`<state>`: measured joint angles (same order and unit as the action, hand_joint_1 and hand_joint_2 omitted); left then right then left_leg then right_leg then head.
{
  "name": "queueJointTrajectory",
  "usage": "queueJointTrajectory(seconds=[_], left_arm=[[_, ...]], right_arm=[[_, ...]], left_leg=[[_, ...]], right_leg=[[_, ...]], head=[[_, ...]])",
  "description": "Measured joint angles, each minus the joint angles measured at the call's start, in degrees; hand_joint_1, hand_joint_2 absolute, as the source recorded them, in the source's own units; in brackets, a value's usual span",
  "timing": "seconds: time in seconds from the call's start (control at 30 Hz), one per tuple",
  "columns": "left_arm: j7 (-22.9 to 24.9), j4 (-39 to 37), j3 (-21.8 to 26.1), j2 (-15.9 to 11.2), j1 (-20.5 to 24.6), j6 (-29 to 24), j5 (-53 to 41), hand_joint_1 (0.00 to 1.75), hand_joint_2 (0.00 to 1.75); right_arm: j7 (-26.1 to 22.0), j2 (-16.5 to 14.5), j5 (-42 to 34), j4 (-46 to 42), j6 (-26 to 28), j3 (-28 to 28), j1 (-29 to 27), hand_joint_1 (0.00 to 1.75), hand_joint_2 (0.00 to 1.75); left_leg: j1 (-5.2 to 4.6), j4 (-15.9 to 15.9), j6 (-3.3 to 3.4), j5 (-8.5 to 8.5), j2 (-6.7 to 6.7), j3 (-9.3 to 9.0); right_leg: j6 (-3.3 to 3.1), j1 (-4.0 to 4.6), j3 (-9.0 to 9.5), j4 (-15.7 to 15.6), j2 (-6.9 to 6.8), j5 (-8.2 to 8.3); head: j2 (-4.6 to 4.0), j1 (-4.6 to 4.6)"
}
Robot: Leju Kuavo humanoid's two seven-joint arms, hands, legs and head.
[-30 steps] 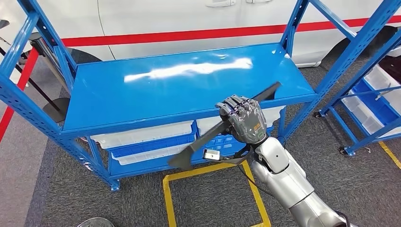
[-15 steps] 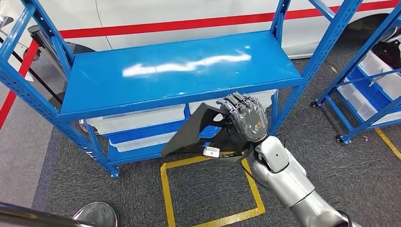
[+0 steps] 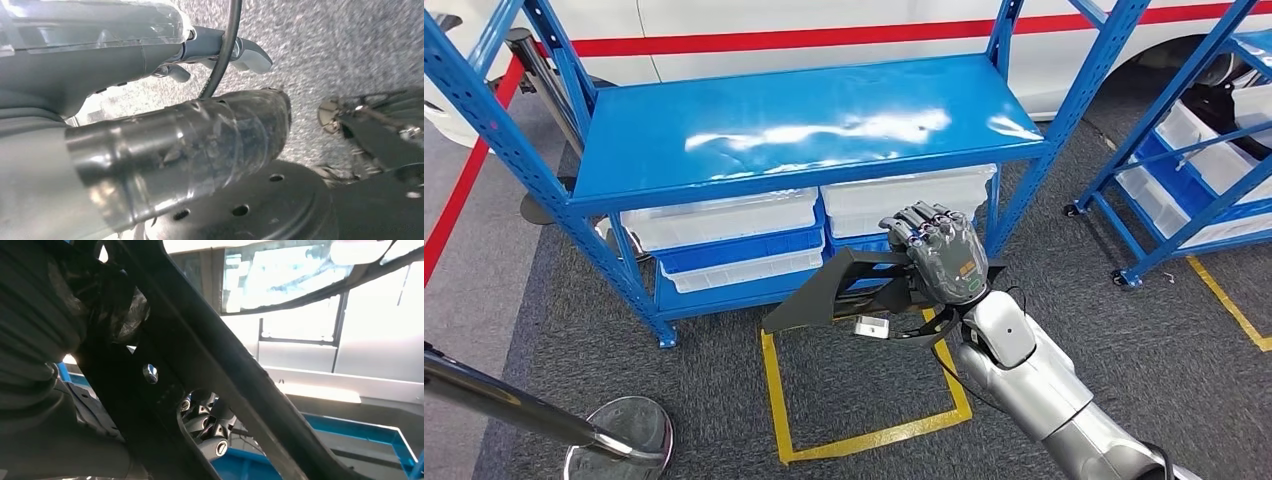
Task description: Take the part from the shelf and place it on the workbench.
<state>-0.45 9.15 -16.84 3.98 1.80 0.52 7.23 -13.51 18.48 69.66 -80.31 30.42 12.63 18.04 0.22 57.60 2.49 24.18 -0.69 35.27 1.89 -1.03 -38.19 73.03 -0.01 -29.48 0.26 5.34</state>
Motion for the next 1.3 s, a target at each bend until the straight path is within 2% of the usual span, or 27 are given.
queueJointTrajectory(seconds=[0.03,0.1,0.17,0.23,0.27,0.37,0.4,0.43,0.5,0.53,0.6,0.63,0.67,0.7,0.73,0.77,0.8,0.87,0.9,0.93,1.0,1.07,1.13,1.17,1.23,1.27,1.3], left_arm=[[0.0,0.0,0.0,0.0,0.0,0.0,0.0,0.00,0.00],[0.2,0.0,0.0,0.0,0.1,0.0,0.1,0.00,0.00],[0.3,0.0,0.0,0.0,0.1,0.0,0.1,0.00,0.00],[0.4,-0.1,0.0,0.0,-0.1,0.0,0.3,0.00,0.00],[0.4,-0.1,0.0,0.0,-0.1,0.0,0.3,0.00,0.00],[0.4,-0.1,0.0,-0.1,-0.2,0.0,0.6,0.00,0.00],[0.4,-0.1,0.0,-0.1,-0.3,0.0,0.6,0.00,0.00],[0.4,-0.1,0.0,-0.1,-0.3,0.1,0.6,0.00,0.00],[0.4,-0.1,0.0,-0.1,-0.3,0.1,0.6,0.00,0.00],[0.4,-0.1,0.0,-0.1,-0.3,0.1,0.7,0.00,0.00],[0.4,-0.1,0.0,-0.2,0.0,0.1,0.7,0.00,0.00],[0.4,-0.1,0.0,-0.3,0.0,0.1,0.7,0.00,0.00],[0.4,-0.1,0.0,-0.3,0.1,0.1,0.7,0.00,0.00],[0.4,-0.1,0.0,-0.4,0.0,0.2,0.7,0.00,0.00],[0.5,-0.2,0.0,-0.4,0.0,0.2,0.7,0.00,0.00],[0.5,-0.2,0.0,-0.3,0.0,0.3,0.7,0.00,0.00],[0.5,-0.2,0.0,-0.3,0.1,0.3,0.7,0.00,0.00],[0.5,-0.2,0.0,-0.3,0.1,0.4,0.7,0.00,0.00],[0.5,-0.2,0.0,-0.3,0.1,0.4,0.7,0.00,0.00],[0.5,-0.2,0.0,-0.3,0.0,0.4,0.7,0.00,0.00],[0.5,-0.2,0.0,-0.3,-0.1,0.4,0.7,0.00,0.00],[0.5,-0.2,0.0,-0.3,-0.1,0.4,0.7,0.00,0.00],[0.5,-0.2,0.0,-0.3,-0.1,0.5,0.7,0.00,0.00],[0.4,-0.2,0.0,-0.3,-0.2,0.5,0.7,0.00,0.00],[0.4,-0.2,0.0,-0.4,-0.4,0.5,0.7,0.00,0.00],[0.4,-0.2,0.0,-0.5,-0.5,0.5,0.7,0.00,0.00],[0.4,-0.3,0.0,-0.5,-0.6,0.5,0.7,0.00,0.00]], right_arm=[[0.3,0.1,-0.2,0.1,0.0,0.2,0.2,1.75,1.75],[1.0,0.3,-0.7,0.2,0.0,0.6,0.7,1.75,1.75],[1.6,0.5,-1.2,0.5,0.0,0.9,1.1,1.75,1.75],[1.9,0.6,-1.5,0.9,0.0,1.3,1.5,1.75,1.75],[2.1,0.6,-1.6,1.0,0.0,1.5,1.7,1.75,1.75],[2.4,0.6,-1.7,1.3,0.0,1.8,2.3,1.75,1.75],[2.5,0.6,-1.8,1.5,0.0,1.9,2.5,1.75,1.75],[2.6,0.6,-1.8,1.6,0.0,2.0,2.7,1.75,1.75],[2.9,0.6,-1.8,1.8,0.0,2.1,2.9,1.75,1.75],[3.0,0.6,-1.8,1.8,0.0,2.2,3.1,1.75,1.75],[3.4,0.7,-1.8,1.8,0.0,2.3,3.5,1.75,1.75],[3.6,0.8,-1.8,1.9,0.0,2.3,3.7,1.75,1.75],[3.7,0.8,-1.7,1.9,0.0,2.4,3.8,1.75,1.75],[3.8,0.9,-1.7,1.9,0.0,2.4,4.0,1.75,1.75],[3.8,0.9,-1.7,2.0,0.0,2.6,4.1,1.75,1.75],[3.8,0.9,-1.7,2.0,0.0,2.7,4.2,1.75,1.75],[3.8,1.0,-1.7,2.1,0.0,2.7,4.3,1.75,1.75],[3.9,1.2,-1.7,2.3,0.0,2.8,4.3,1.75,1.75],[3.9,1.3,-1.7,2.4,0.0,2.9,4.2,1.75,1.75],[4.0,1.4,-1.7,2.5,0.0,2.9,4.2,1.75,1.75],[4.1,1.5,-1.7,2.7,0.0,3.0,4.2,1.75,1.75],[4.2,1.5,-1.7,2.7,0.0,3.0,4.2,1.75,1.75],[4.3,1.5,-1.7,2.7,0.0,3.0,4.3,1.75,1.75],[4.3,1.6,-1.6,2.7,0.0,3.0,4.3,1.75,1.75],[4.4,1.6,-1.6,2.7,0.0,3.1,4.5,1.75,1.75],[4.4,1.6,-1.5,2.7,0.0,3.1,4.6,1.75,1.75],[4.4,1.5,-1.5,2.7,0.0,3.1,4.7,1.75,1.75]], left_leg=[[0.03,0.6,-0.22,-0.38,0.05,0.99],[-0.08,1.5,-0.90,-1.13,0.33,2.38],[-0.24,1.6,-1.68,-2.16,0.76,2.86],[-0.17,1.5,-2.37,-2.54,1.11,3.41],[-0.10,2.3,-2.72,-1.26,1.17,3.97],[0.24,10.2,-3.65,7.23,1.05,6.13],[0.34,13.6,-3.88,9.01,1.04,6.56],[0.40,16.1,-4.03,9.29,1.02,6.49],[0.42,16.2,-4.05,6.62,0.76,3.98],[0.37,13.6,-3.87,5.20,0.16,1.33],[0.00,5.2,-3.20,5.48,-2.01,-5.29],[-0.26,1.9,-2.79,6.17,-2.80,-7.49],[-0.51,-0.2,-2.40,6.71,-3.09,-8.63],[-0.64,-1.0,-1.97,6.44,-2.70,-8.56],[-0.57,-1.3,-1.54,5.65,-2.20,-8.11],[-0.45,-1.6,-1.05,4.86,-1.69,-7.66],[-0.29,-1.9,-0.56,3.94,-1.19,-7.04],[-0.23,-1.9,0.05,2.26,-0.10,-5.35],[-0.29,-1.8,0.12,1.54,0.51,-4.33],[-0.35,-1.5,0.11,0.87,1.19,-3.25],[-0.36,-0.7,-0.09,-0.24,2.64,-1.04],[-0.25,0.4,-0.52,-1.10,4.10,0.96],[-0.20,1.1,-1.16,-1.93,5.42,2.24],[-0.17,1.2,-1.52,-2.43,6.04,2.62],[-0.15,0.9,-2.29,-3.54,7.31,3.15],[-0.25,1.1,-2.59,-3.39,7.11,3.61],[-0.34,2.1,-2.89,-2.09,6.11,4.25]], right_leg=[[-0.03,-0.07,2.79,-3.4,0.04,0.52],[-0.48,0.13,7.83,-10.7,0.40,-0.71],[-1.34,0.55,9.28,-13.5,0.58,-1.74],[-2.39,0.38,8.36,-13.6,-0.03,-0.62],[-2.99,0.24,7.69,-13.8,-0.48,0.08],[-4.01,0.21,5.31,-13.9,-1.73,2.19],[-4.04,0.28,4.41,-13.8,-2.12,2.86],[-4.02,0.36,3.47,-13.7,-2.55,3.50],[-3.86,0.45,1.57,-13.3,-3.58,4.64],[-3.73,0.51,0.78,-13.1,-4.09,5.13],[-3.33,0.68,-0.12,-12.7,-5.14,5.96],[-3.04,0.69,-0.17,-12.8,-5.75,6.42],[-2.71,0.64,-0.10,-12.9,-6.41,6.91],[-2.34,0.53,0.02,-13.2,-7.08,7.49],[-1.94,0.39,0.05,-13.4,-7.05,7.67],[-1.56,0.28,-0.17,-13.1,-6.12,6.90],[-1.26,0.21,-0.60,-11.9,-4.59,4.99],[-0.96,0.13,-2.03,-6.2,-1.31,-1.03],[-0.94,0.15,-2.66,-2.5,-0.61,-3.35],[-0.93,0.16,-2.89,0.4,-0.36,-4.34],[-1.07,0.18,-0.99,1.3,-0.14,-2.49],[-1.44,0.12,4.08,-4.9,1.33,-0.32],[-1.76,0.13,8.28,-11.4,3.46,-0.95],[-1.87,0.22,9.08,-13.0,3.99,-1.60],[-2.29,0.14,8.81,-13.4,2.95,-1.00],[-2.69,-0.02,8.44,-13.6,2.20,-0.53],[-3.24,-0.20,7.86,-13.8,1.39,0.12]], head=[[0.00,-0.01],[0.00,-0.02],[0.00,-0.02],[0.00,-0.02],[0.00,-0.02],[0.00,-0.06],[0.00,-0.05],[0.00,-0.06],[0.00,-0.07],[0.00,-0.07],[0.00,-0.06],[0.00,-0.03],[0.00,-0.05],[0.00,-0.06],[0.00,-0.08],[-0.01,-0.10],[-0.01,-0.08],[-0.01,-0.07],[-0.01,-0.07],[-0.01,-0.08],[0.00,-0.08],[0.00,-0.08],[-0.01,-0.09],[-0.01,-0.10],[-0.01,-0.08],[-0.01,-0.09],[-0.01,-0.09]])
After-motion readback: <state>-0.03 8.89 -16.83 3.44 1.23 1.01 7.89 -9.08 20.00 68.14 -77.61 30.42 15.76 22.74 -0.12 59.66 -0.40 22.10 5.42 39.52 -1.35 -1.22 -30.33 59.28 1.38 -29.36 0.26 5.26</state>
